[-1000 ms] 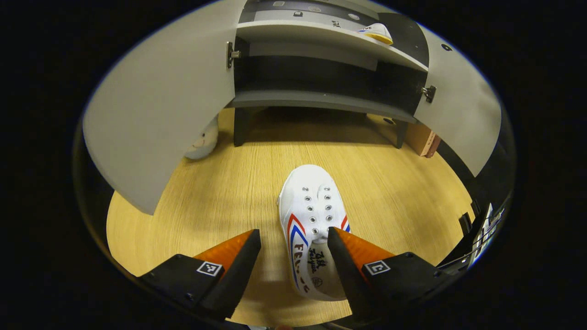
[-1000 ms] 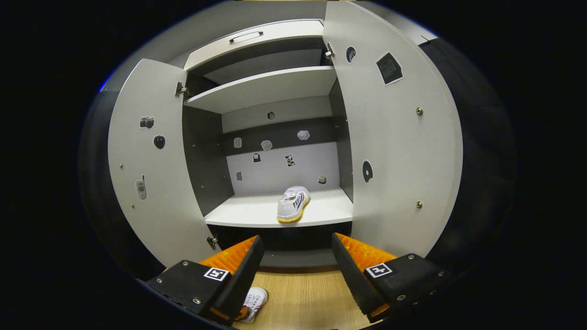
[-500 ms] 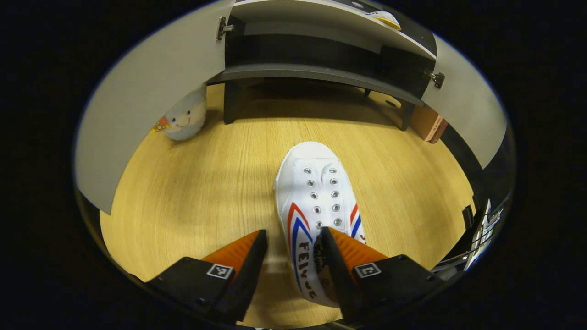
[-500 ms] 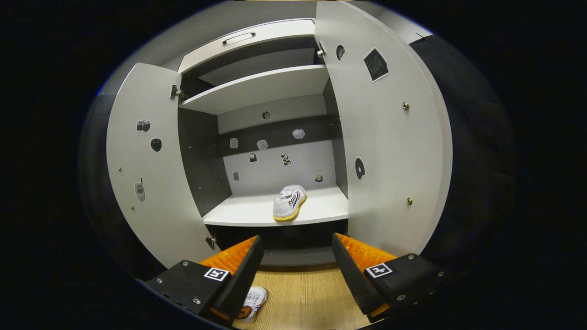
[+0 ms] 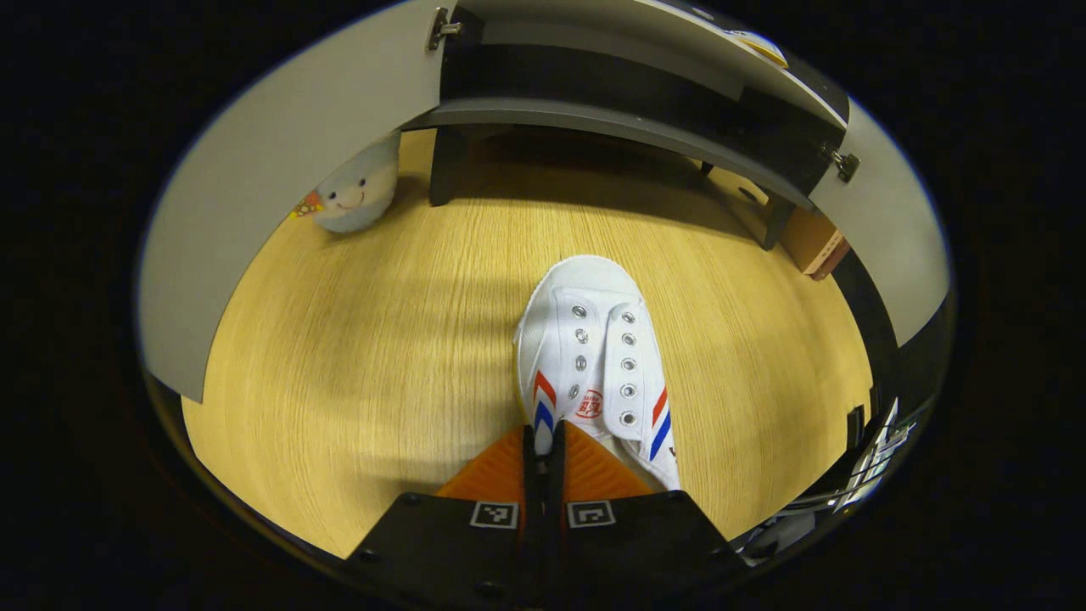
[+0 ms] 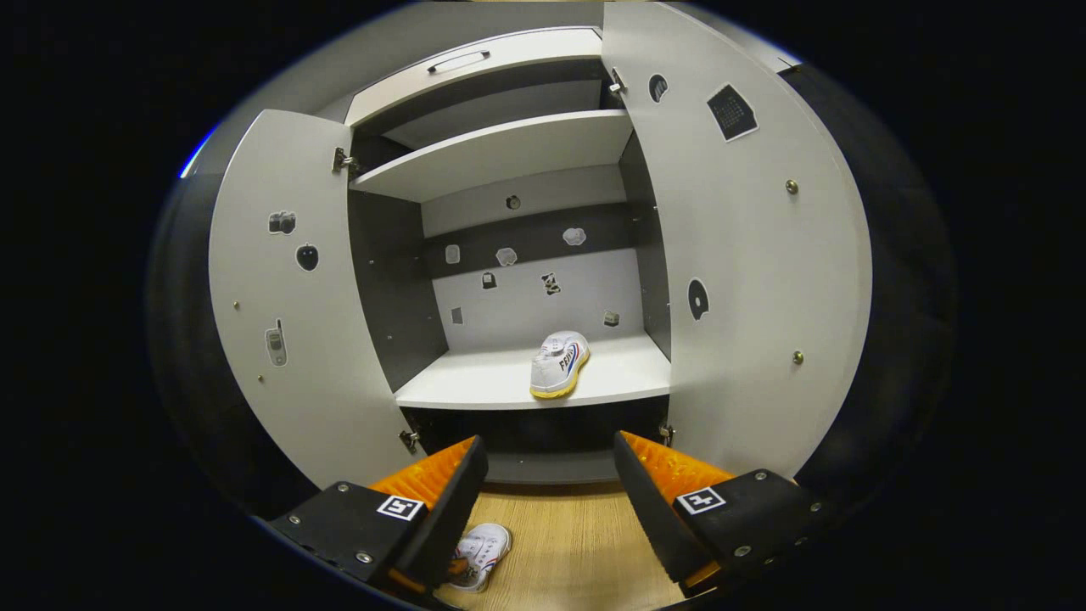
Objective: Grab one shoe with the right hand and put it into the shoe cabinet, grab the other shoe with the left hand and put it into the shoe cabinet; then close the right door with the right hand and the left door with the left hand.
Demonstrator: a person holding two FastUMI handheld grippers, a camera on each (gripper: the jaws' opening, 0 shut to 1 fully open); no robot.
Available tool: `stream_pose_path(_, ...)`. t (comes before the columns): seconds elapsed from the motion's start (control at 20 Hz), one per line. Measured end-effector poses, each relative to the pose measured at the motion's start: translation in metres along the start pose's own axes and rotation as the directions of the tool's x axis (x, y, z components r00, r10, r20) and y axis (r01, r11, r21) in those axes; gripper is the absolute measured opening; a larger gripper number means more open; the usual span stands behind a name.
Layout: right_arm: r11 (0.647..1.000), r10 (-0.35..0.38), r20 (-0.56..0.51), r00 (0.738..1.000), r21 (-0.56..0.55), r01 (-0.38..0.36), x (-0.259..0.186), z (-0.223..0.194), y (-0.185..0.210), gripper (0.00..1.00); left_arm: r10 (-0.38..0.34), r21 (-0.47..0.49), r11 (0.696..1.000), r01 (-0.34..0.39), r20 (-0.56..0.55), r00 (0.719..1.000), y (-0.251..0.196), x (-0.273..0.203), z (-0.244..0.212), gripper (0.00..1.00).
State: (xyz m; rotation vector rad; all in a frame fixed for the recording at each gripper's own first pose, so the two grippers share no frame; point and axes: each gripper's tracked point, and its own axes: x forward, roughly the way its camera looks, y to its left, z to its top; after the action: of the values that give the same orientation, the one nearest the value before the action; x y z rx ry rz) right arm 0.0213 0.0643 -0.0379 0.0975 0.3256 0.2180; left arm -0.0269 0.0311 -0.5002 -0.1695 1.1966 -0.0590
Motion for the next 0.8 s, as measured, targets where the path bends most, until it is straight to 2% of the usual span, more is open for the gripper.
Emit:
stream_pose_path(0.1,1.0,-0.007,0.009,1.0,-0.014,0.007,-0.004,0.003,0.0,0.93,-0.026,-0.045,0.999,0.026,0.006,1.0,-0.013,-0.013,0.006,0.07)
stream_pose_path(0.3,1.0,-0.004,0.035,0.999,-0.002,0.004,-0.013,0.011,0.001,0.93,-0.074,-0.014,0.997,0.076,0.071,0.995,-0.039,-0.066,0.048,0.06)
stream_pose_path(0.45,1.0,-0.004,0.056,0.998,0.004,0.004,-0.023,0.018,-0.001,0.93,-0.147,-0.026,0.988,0.151,0.126,0.981,-0.059,-0.126,0.096,0.06)
stream_pose_path(0.65,1.0,-0.012,0.09,0.996,0.009,0.011,-0.039,0.028,-0.007,0.93,-0.159,0.018,0.987,0.159,0.227,0.961,-0.068,-0.191,0.177,0.06)
stream_pose_path(0.8,1.0,-0.021,0.09,0.996,0.005,0.021,-0.049,0.029,-0.012,0.92,-0.197,0.028,0.98,0.198,0.299,0.933,-0.095,-0.223,0.225,0.06)
